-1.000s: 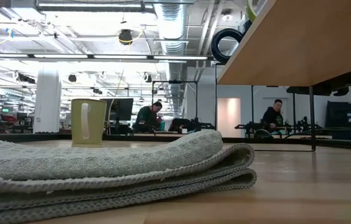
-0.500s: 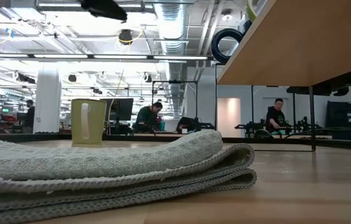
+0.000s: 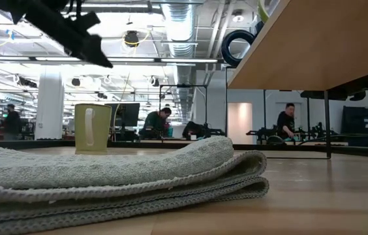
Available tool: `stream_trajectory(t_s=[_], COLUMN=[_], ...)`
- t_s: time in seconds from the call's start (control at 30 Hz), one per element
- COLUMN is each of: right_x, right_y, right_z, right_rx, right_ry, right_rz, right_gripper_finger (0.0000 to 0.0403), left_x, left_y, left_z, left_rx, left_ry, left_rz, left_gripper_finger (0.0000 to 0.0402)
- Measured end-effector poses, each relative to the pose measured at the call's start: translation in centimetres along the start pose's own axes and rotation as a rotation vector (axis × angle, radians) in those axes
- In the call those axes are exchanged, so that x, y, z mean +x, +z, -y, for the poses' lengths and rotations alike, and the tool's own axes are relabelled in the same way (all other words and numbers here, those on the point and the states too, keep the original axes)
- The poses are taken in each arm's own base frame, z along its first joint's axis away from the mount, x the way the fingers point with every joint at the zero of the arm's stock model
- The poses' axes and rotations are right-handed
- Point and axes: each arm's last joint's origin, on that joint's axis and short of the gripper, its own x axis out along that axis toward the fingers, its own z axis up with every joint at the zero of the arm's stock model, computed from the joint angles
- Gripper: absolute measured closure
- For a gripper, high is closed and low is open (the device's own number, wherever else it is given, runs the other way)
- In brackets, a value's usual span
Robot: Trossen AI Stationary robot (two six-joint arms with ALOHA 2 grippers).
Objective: Stack small to large cups/mugs on shelf
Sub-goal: Move the white cup to the center of the table
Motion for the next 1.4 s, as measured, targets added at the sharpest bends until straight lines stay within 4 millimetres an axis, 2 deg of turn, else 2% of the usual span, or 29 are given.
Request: stream_trajectory(t_s=[0.17, 0.37, 0.87, 1.4], right_x=[0.0, 0.0, 0.0, 0.0], right_y=[0.0, 0.0, 0.0, 0.0], right_z=[0.0, 0.0, 0.0, 0.0], right_rx=[0.000, 0.000, 0.000, 0.000], right_ry=[0.000, 0.000, 0.000, 0.000], right_rz=[0.000, 0.000, 0.000, 0.000], right_gripper_finger=[0.0168, 0.0168, 0.0168, 0.0168], left_x=[0.7, 1.6, 2.1, 2.1], left_y=[-1.2, -2.4, -2.7, -2.7], left_z=[-1.4, -2.4, -2.4, -2.4], left_rx=[-0.035, -0.119, -0.073, -0.101], left_ry=[0.028, -0.032, -0.023, -0.022], left_rz=[-0.046, -0.101, -0.133, -0.134], left_gripper_finger=[0.0221, 0.0221, 0.0221, 0.0221])
